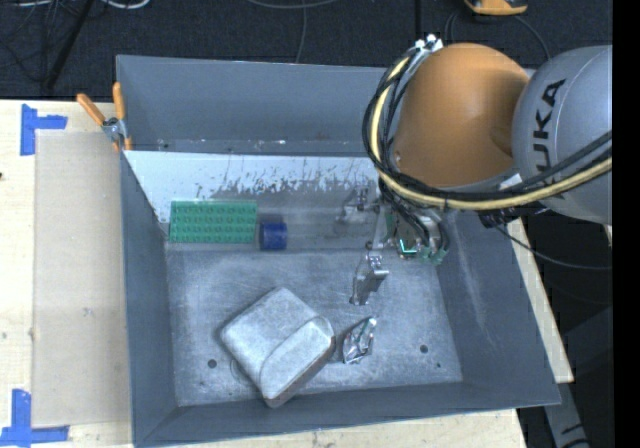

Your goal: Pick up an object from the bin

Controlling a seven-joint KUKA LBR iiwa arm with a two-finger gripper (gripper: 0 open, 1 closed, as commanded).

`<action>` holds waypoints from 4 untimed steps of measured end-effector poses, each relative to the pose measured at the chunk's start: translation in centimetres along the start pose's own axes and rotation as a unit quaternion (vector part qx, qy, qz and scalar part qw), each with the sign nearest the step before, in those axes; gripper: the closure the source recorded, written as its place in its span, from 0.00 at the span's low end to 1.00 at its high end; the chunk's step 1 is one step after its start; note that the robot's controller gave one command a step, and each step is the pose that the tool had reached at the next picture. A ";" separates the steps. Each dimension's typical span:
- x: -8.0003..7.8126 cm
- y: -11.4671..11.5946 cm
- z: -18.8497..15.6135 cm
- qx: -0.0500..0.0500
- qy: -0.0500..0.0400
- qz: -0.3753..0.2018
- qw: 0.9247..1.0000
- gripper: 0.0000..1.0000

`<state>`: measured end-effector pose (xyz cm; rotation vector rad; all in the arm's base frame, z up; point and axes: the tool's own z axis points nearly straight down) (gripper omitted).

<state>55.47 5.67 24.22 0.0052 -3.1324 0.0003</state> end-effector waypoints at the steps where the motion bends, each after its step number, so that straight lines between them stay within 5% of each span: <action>1: 3.3 6.1 14.4 0.000 -0.008 -0.056 0.998 0.00; 2: -2.9 11.2 13.9 0.000 -0.005 -0.267 0.964 0.00; 3: -5.7 15.1 14.2 0.001 -0.005 -0.482 0.876 0.00; 4: -4.4 13.5 16.5 0.002 -0.012 -0.554 0.833 0.00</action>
Offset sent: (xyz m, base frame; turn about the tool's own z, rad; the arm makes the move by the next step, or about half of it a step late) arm -0.0434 0.0708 -0.1722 -0.1266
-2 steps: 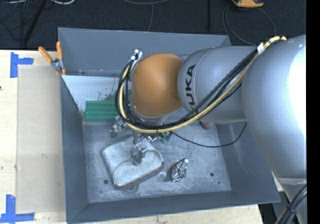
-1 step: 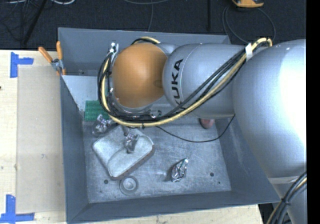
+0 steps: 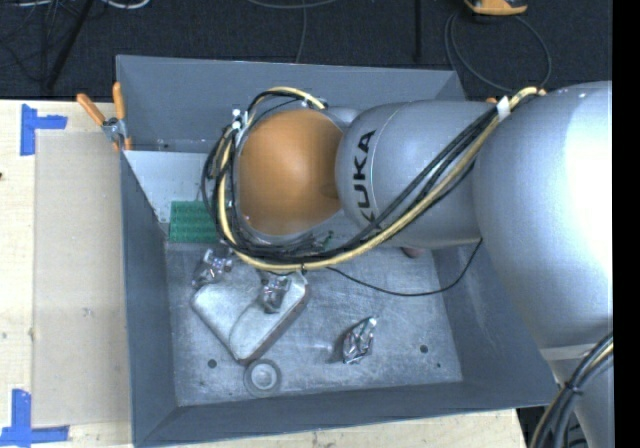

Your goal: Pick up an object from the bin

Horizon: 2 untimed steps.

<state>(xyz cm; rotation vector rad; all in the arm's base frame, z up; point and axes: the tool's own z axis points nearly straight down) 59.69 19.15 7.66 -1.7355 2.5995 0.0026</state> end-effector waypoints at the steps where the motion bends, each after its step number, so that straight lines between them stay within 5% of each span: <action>1: 7.3 -6.1 0.2 -0.002 0.002 -0.036 0.999 0.00; 2: 7.1 -6.0 0.0 -0.001 0.002 -0.036 0.999 1.00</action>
Offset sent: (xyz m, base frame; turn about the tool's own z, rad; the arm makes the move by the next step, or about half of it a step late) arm 0.0254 -0.0914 -0.0066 -0.0799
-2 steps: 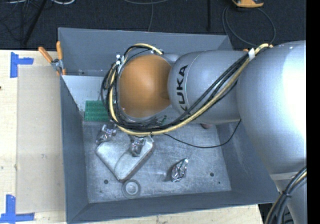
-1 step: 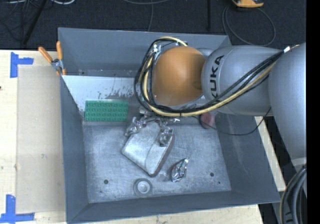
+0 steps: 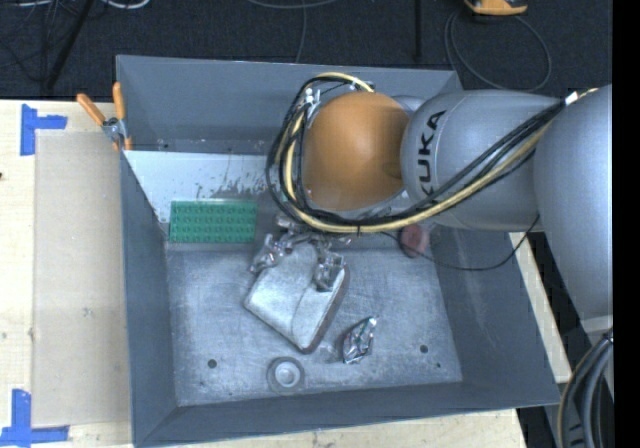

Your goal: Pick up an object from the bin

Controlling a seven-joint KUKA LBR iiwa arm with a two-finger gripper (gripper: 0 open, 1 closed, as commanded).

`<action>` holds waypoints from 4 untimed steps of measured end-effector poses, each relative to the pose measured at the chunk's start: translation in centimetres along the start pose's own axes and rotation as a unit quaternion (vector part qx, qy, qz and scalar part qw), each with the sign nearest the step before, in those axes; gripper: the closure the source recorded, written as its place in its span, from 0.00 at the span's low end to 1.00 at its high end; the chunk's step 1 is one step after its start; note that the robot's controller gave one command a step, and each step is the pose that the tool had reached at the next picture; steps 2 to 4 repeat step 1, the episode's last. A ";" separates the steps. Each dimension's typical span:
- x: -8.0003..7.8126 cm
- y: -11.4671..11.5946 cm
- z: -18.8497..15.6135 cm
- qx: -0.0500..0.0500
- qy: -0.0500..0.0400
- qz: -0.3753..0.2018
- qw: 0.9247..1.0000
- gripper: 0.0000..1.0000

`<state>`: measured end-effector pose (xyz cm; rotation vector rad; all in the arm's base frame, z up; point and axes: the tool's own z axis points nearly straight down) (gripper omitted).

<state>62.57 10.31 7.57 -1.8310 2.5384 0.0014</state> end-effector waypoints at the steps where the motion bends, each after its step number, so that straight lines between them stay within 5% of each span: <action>1: -0.2 -0.1 -5.8 -0.001 0.003 0.003 1.000 1.00; 4: -0.2 -0.1 -5.8 -0.001 0.003 0.003 1.000 1.00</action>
Offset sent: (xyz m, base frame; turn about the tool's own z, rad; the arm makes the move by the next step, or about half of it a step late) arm 0.0000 0.0001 0.0550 0.0000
